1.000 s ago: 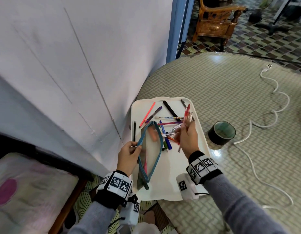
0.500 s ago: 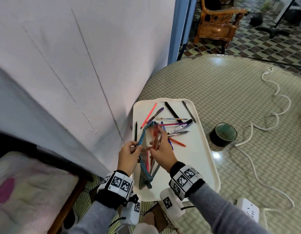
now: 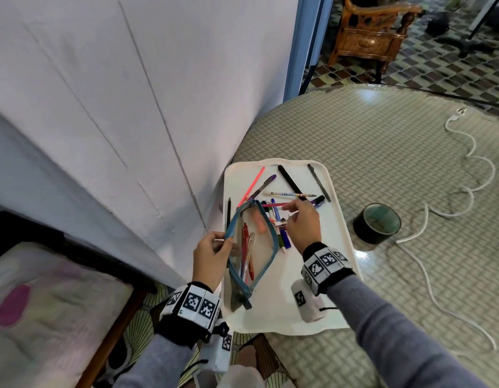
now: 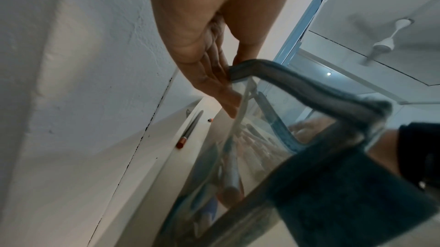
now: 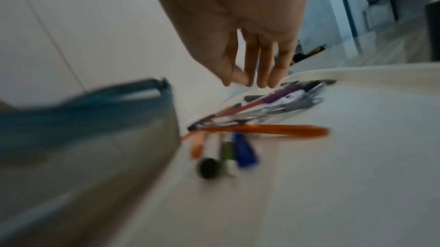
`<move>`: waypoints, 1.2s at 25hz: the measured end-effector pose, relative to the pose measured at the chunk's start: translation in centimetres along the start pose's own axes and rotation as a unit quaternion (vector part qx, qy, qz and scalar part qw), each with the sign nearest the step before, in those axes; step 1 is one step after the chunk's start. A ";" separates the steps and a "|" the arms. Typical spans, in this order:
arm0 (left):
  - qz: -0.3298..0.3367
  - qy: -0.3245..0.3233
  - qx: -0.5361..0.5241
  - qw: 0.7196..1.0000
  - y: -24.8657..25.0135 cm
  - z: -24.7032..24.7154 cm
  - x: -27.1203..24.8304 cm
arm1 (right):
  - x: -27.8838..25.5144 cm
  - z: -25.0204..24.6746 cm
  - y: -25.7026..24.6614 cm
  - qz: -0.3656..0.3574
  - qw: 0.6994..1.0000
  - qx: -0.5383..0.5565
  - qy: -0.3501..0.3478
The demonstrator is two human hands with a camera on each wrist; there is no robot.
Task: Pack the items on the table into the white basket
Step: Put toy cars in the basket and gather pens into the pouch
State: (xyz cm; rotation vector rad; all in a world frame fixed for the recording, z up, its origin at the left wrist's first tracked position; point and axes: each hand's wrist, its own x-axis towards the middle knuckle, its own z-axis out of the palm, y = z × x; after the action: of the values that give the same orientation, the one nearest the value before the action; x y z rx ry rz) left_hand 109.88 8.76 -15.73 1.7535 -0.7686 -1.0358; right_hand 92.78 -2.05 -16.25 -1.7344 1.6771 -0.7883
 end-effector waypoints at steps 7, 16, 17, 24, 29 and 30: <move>-0.004 0.011 -0.016 1.000 -0.1 -0.5 -0.1 | 1.5 -1.0 5.1 -0.036 0.952 -0.292 -0.085; -0.012 0.007 -0.010 1.000 0.3 -0.1 -0.3 | 1.3 0.9 3.8 -0.082 0.949 -0.219 -0.213; -0.011 0.007 -0.011 1.000 0.4 -0.1 -0.3 | 1.1 1.0 3.8 -0.078 0.949 -0.230 -0.203; -0.015 -0.010 -0.002 1.000 0.4 -0.5 -0.4 | 0.6 -0.8 2.2 0.114 0.982 0.058 -0.137; -0.012 -0.021 0.010 1.000 0.5 -0.5 -0.3 | -0.3 -3.9 -4.5 0.016 0.940 0.330 -0.083; -0.010 -0.022 0.012 1.000 0.5 -0.5 -0.3 | -0.6 -3.7 -5.3 0.008 0.928 0.359 -0.102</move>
State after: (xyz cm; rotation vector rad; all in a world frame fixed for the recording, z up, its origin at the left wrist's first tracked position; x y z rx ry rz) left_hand 110.20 8.99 -15.07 1.7660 -0.7956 -1.0863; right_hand 93.39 -1.32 -9.84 -1.2262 1.0622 -1.0118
